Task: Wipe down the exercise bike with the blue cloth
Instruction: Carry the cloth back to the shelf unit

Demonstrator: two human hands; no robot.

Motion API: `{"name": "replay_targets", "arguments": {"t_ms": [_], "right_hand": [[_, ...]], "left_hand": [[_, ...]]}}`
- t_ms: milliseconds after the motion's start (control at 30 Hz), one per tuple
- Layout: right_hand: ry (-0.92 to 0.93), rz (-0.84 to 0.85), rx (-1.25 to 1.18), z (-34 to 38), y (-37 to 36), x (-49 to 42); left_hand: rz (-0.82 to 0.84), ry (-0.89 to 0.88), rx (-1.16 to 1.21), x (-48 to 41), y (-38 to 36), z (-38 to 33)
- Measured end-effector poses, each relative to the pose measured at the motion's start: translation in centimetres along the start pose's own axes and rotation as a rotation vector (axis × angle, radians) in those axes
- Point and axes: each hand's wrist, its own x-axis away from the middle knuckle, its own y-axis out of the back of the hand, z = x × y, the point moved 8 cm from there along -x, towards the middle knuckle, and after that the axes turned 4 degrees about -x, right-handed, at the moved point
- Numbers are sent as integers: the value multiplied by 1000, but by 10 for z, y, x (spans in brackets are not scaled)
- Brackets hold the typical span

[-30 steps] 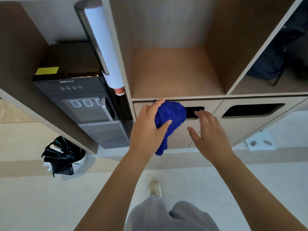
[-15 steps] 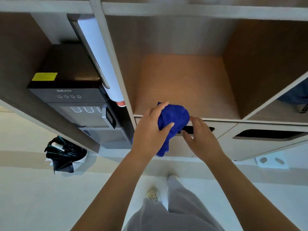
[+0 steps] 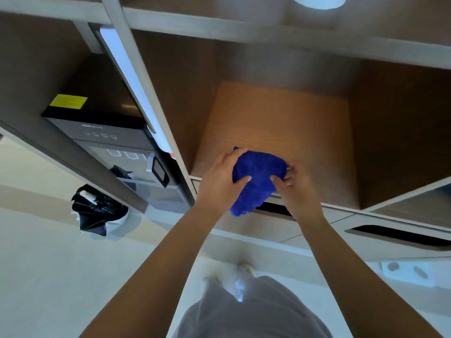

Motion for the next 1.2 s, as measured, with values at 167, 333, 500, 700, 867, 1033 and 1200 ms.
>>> {"name": "replay_targets", "arguments": {"t_ms": [167,333,500,700,867,1033,1200], "right_hand": [[111,-37,180,7,0,-34],[207,-75,313,13,-10,-71],[135,2,384,-13,-24,-89],[365,132,436,-11,-22,-44],[513,304,628,-33,-40,-23],[465,313,713,-28,-56,-33],[386,340,767,-16,-80,-62]], "left_hand": [[34,-11,-117,-32,-9,8],[86,15,-257,-67,-18,21],[164,60,-476,-66,-42,44],[49,-310,-567,-26,-55,21],[253,-268,-638,-5,-84,50],[304,-218,-661,-22,-76,63],[375,-145,-694,-55,-62,77]]}}
